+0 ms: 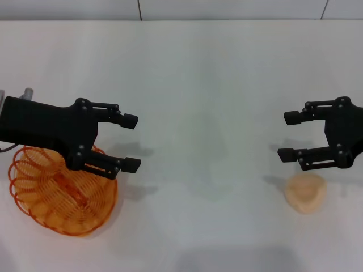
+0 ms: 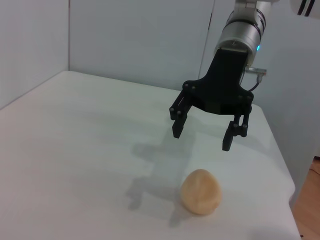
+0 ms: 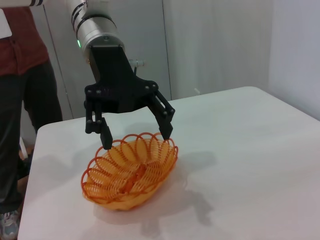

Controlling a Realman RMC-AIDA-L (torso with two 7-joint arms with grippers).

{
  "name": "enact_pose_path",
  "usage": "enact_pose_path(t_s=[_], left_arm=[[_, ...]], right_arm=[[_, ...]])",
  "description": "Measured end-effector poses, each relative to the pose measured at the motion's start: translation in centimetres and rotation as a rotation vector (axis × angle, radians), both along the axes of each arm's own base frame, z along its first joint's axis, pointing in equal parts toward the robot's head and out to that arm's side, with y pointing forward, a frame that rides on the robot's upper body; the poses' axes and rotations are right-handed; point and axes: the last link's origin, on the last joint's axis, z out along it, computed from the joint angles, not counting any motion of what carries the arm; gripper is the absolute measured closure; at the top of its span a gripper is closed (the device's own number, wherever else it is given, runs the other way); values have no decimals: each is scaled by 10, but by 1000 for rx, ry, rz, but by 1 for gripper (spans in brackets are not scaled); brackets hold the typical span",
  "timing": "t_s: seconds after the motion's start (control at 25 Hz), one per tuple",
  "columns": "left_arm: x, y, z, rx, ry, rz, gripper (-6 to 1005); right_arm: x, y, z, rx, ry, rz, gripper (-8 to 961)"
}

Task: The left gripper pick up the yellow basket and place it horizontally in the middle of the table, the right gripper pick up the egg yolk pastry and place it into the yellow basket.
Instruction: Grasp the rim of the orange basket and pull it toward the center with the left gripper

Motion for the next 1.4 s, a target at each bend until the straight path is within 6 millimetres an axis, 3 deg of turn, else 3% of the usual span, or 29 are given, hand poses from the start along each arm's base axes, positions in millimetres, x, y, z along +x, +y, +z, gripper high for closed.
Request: enact_pose_path(t_s=[0.72, 1.4], left_arm=[[-5, 3, 7, 13, 17, 48, 118], [-46, 7, 66, 86, 312, 398, 119]], right_arm=[[-1, 1, -2, -2, -2, 3, 216], [-1, 0, -4, -9, 14, -3, 220]])
